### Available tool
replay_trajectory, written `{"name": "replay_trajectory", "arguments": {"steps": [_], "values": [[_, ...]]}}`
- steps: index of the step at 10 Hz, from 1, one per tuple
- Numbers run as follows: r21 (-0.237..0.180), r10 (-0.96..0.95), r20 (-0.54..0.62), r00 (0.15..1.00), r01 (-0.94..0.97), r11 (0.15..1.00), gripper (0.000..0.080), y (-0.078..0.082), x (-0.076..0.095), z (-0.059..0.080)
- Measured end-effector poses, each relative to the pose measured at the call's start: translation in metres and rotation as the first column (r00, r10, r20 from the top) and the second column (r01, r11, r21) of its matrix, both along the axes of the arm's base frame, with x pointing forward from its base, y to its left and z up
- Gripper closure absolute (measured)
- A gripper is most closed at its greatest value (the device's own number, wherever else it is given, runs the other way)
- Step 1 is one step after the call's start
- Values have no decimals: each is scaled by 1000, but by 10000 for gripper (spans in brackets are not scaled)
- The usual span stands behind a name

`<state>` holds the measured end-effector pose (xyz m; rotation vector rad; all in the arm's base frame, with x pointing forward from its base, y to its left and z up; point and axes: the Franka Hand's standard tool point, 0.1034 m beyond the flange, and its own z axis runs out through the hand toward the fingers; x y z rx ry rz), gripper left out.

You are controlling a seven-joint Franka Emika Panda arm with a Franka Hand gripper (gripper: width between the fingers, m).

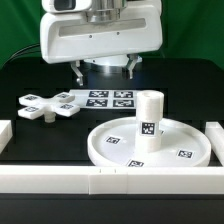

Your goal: Assemble round table

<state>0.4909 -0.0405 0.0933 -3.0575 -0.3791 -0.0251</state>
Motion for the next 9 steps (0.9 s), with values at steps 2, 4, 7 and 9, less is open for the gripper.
{"name": "replay_trajectory", "arguments": {"steps": [2,4,7,9], "values": [[-24,-54,37,998,55,998,150,-38,-18,-13],[-44,-66,44,997,68,997,150,-72,-32,-20],[-41,-52,36,998,54,998,150,-77,-32,-25],[-44,-52,36,998,53,998,150,-80,-33,-27]]}}
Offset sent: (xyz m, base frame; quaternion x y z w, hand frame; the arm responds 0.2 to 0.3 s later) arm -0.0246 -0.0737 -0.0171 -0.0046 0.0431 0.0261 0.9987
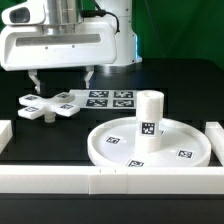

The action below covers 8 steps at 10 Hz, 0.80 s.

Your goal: Assemble round table

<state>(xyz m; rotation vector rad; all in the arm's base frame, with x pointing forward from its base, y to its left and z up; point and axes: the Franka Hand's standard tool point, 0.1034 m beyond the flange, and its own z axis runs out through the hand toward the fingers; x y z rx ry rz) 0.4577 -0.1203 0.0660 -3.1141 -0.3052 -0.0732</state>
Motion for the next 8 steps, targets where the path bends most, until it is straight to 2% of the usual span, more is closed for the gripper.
{"name": "replay_trajectory", "arguments": {"steps": [3,6,8], "values": [[-12,-19,-23,1000,19,1000,150,-29,-13,-16],[-11,-8,-26,1000,8,1000,150,-27,-13,-18],[-7,11,-43,999,-11,1000,150,-30,-19,-27]]}}
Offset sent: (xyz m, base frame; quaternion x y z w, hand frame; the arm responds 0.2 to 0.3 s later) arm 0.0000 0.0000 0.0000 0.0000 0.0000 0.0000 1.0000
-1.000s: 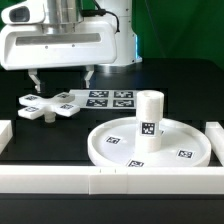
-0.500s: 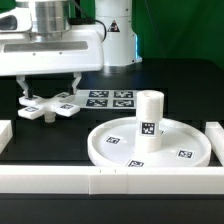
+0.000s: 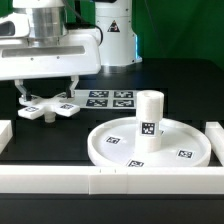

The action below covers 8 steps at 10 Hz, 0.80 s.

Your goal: Assemble round table

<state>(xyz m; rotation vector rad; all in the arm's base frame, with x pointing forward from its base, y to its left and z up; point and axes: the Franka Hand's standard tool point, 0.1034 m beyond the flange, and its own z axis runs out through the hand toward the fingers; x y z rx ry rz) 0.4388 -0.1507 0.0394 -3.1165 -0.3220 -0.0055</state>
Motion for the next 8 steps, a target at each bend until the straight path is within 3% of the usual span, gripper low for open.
{"name": "replay_trajectory", "arguments": {"steps": [8], "values": [[5,11,-18,1000,-11,1000,150,0,-6,-10]]}}
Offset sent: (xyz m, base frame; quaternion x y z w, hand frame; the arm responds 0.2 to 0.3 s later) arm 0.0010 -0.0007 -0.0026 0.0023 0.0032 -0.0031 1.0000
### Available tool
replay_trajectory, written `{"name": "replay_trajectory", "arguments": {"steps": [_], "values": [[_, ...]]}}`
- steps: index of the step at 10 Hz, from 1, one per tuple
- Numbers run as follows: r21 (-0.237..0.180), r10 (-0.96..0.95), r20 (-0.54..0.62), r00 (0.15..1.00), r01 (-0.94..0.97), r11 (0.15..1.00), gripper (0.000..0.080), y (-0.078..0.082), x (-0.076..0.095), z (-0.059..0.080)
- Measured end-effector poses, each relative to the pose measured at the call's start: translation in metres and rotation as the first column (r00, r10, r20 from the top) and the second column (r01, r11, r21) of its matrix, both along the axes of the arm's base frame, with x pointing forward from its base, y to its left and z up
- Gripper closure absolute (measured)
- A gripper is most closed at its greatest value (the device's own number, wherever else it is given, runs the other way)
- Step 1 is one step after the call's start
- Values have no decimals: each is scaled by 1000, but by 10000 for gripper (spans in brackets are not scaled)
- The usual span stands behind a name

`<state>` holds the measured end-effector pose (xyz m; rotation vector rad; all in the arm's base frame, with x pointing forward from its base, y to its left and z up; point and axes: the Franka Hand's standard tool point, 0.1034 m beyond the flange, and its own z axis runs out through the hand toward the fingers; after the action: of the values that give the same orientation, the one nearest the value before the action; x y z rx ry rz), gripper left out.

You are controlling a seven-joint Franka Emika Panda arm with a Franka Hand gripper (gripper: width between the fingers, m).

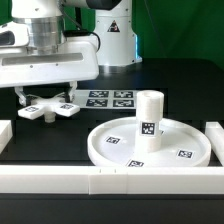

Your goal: Assemble round table

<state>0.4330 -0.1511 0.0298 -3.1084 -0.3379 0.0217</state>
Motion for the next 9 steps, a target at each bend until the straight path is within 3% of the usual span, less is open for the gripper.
{"name": "replay_trajectory", "arguments": {"steps": [3,4,8,9], "values": [[0,0,-1,1000,0,1000,197,0,0,-1],[0,0,-1,1000,0,1000,363,0,0,-1],[0,7,1,1000,-7,1000,361,1,0,-1],[6,13,-6,1000,-13,1000,361,9,3,5]]}}
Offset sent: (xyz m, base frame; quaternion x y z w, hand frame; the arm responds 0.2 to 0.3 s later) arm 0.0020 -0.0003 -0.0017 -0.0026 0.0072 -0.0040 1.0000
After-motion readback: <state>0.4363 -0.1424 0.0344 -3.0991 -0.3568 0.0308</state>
